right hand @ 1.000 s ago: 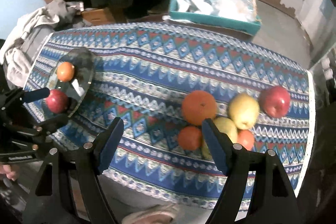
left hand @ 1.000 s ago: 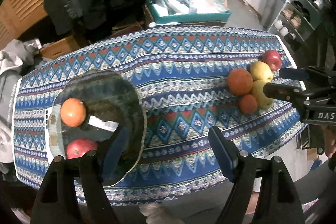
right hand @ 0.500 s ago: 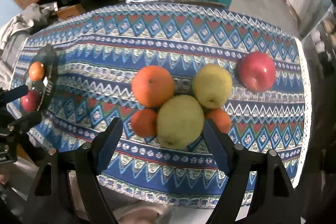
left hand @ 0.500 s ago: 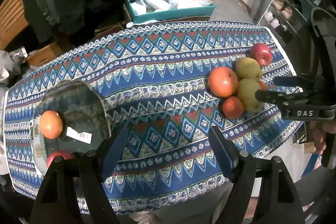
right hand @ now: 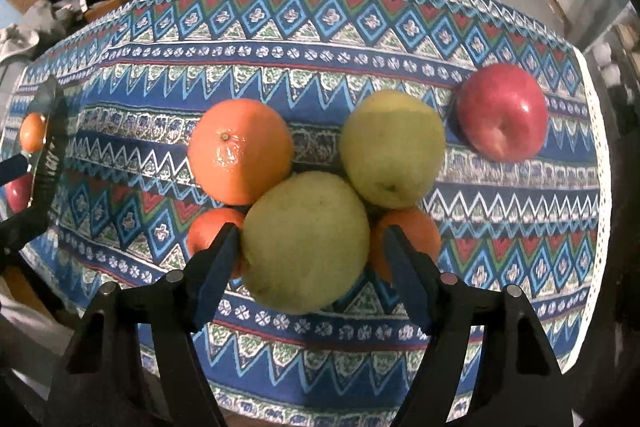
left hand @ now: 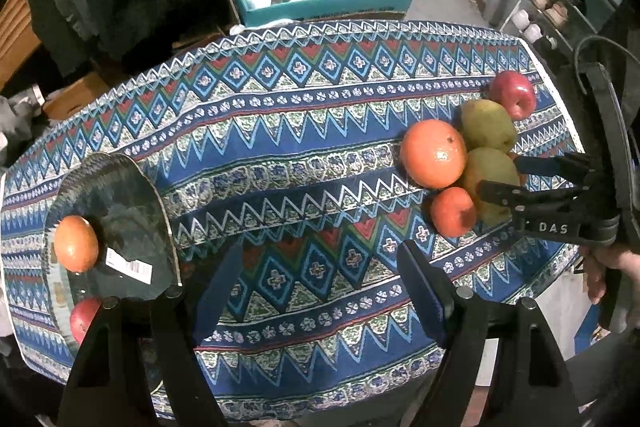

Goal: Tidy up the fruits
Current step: 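Move both grippers back to the fruit cluster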

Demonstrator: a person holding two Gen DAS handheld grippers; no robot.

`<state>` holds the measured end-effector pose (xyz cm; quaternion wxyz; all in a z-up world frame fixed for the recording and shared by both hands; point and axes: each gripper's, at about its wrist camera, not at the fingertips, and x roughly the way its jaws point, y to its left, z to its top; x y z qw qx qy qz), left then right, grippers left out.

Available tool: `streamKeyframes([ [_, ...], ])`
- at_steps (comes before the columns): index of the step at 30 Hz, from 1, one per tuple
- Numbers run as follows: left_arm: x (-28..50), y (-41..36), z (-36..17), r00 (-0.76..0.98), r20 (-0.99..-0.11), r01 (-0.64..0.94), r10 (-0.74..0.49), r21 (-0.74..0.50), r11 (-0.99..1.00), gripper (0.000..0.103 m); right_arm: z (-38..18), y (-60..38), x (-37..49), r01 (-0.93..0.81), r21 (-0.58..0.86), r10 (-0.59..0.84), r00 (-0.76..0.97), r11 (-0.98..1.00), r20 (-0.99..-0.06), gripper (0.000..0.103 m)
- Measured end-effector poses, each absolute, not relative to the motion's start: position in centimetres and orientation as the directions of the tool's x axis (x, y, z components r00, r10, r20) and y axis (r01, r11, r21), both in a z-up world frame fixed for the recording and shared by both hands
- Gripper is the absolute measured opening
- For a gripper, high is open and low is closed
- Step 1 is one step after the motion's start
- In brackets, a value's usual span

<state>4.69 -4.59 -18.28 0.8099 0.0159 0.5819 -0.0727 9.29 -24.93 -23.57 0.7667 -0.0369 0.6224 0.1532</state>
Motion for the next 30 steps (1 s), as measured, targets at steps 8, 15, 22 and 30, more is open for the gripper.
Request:
streamKeyframes([
  [8, 5.2, -5.8, -18.7, 0.306, -0.948, 0.158, -0.091, -0.044, 0.987, 0.081, -24.2, -22.7, 9.5, -0.363, 0.071, 0.145, 0.181, 0.929, -0.973, 0.071],
  [15, 5.6, -6.5, -19.5, 0.288, -0.954, 0.168, -0.086, -0.038, 0.985, 0.081, -23.6, -23.2, 9.1, -0.369, 0.073, 0.147, 0.177, 0.927, -0.973, 0.07],
  [22, 6.1, -7.1, -19.6, 0.28, -0.956, 0.177, -0.085, -0.036, 0.984, 0.081, -22.8, -25.5, 8.4, -0.347, 0.177, 0.244, 0.161, 0.921, -0.956, 0.069],
  [30, 6.7, -8.4, -20.0, 0.268, -0.959, 0.196, -0.097, -0.044, 0.98, 0.081, -21.8, -28.1, 4.9, -0.319, 0.221, 0.272, 0.127, 0.922, -0.954, 0.067],
])
